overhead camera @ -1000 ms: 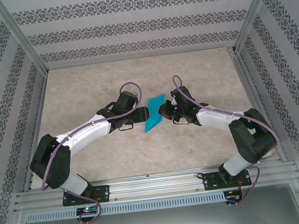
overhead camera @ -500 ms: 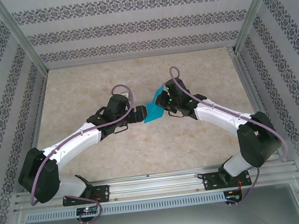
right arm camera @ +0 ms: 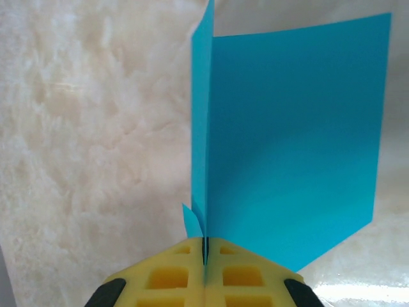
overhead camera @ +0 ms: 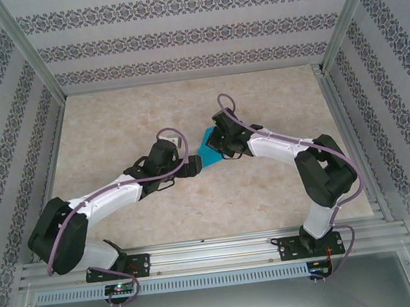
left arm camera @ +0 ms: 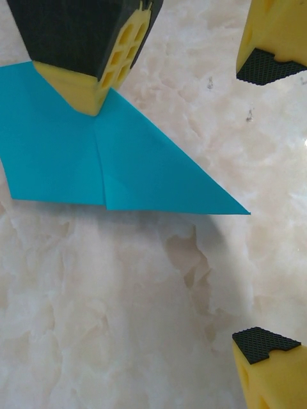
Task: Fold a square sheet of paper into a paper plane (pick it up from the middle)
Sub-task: Turn over the paper at the center of the table.
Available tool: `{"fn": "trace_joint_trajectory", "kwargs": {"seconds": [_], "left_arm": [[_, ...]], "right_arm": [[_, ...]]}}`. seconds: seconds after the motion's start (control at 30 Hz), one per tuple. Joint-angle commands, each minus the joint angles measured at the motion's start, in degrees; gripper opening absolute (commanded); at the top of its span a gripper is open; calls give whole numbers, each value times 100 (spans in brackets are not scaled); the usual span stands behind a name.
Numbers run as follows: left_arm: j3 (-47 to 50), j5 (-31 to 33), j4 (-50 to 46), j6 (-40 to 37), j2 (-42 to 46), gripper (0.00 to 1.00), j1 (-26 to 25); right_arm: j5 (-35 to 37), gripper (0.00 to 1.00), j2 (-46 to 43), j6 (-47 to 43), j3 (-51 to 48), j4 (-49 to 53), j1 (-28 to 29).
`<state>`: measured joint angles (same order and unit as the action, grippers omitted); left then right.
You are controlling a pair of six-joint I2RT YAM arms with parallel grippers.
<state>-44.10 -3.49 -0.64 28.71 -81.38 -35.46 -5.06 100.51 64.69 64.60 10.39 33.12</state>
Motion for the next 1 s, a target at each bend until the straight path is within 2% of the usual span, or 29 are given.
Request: {"fn": "trace_joint_trajectory", "kwargs": {"seconds": [0.0, 0.23, 0.33, 0.5, 0.63, 0.83, 0.97], "left_arm": [[36, -297, 735, -604, -234, 100, 7], [404, -167, 1882, -1482, -692, 94, -276], [737, -56, 2671, -2040, -768, 93, -373], [504, 150, 2493, -2750, -1093, 93, -374], [624, 146, 3175, -3152, -1362, 92, -374], [651, -38, 3813, -3436, -1706, 84, -374], [563, -151, 3799, -3513, -1891, 73, -382]], "right_arm": [[298, 0, -67, 434, -137, 246, -35], [553, 2, -305, 1127, -407, 500, 0], [365, 2, -150, 1150, -251, 536, -27], [-81, 3, 158, 1060, 149, 528, -32], [-367, 3, 388, 1044, 392, 591, -94], [-539, 3, 573, 1068, 575, 692, -165], [-655, 4, 628, 1100, 622, 709, -218]]}}
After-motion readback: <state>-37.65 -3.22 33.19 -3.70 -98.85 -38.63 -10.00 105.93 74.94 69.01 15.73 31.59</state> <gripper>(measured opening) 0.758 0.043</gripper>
